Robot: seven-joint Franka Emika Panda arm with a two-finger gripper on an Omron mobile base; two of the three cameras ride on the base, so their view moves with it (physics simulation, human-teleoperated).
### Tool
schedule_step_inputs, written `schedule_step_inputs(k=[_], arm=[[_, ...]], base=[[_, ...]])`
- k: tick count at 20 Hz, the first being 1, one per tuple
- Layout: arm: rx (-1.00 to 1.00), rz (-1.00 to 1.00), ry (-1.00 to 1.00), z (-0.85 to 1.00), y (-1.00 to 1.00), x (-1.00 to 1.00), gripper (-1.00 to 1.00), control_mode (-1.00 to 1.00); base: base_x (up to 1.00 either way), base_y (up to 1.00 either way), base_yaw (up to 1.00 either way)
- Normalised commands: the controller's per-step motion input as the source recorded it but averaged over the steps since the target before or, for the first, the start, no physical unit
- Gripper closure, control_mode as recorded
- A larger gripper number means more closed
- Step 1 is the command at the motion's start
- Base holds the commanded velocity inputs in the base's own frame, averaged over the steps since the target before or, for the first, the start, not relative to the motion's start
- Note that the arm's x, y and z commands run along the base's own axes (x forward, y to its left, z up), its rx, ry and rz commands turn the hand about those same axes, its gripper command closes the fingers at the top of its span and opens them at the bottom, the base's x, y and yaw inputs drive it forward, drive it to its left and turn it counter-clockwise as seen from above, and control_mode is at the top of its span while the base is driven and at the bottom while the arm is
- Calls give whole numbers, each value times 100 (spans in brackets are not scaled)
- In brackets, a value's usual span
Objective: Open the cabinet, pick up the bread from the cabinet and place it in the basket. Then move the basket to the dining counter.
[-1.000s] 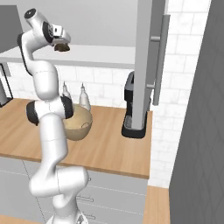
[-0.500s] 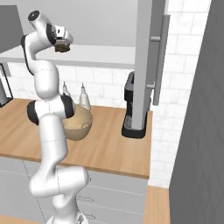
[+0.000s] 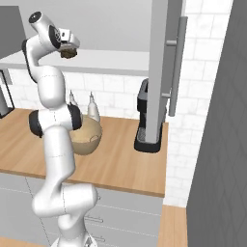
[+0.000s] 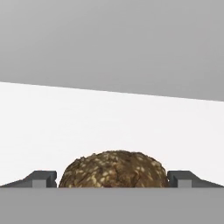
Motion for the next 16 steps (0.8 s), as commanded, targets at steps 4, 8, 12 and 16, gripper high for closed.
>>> schedule_step_inputs(k=[4, 8, 12, 16], arm=[[0, 1, -5, -28, 0, 0, -100, -100], [0, 0, 0, -19, 0, 0, 100, -100], [0, 0, -8, -6, 0, 0, 100, -100], [0, 2, -14, -5, 2, 0, 100, -100]], base=[[0, 0, 0], [0, 0, 0], [0, 0, 0], [0, 0, 0]])
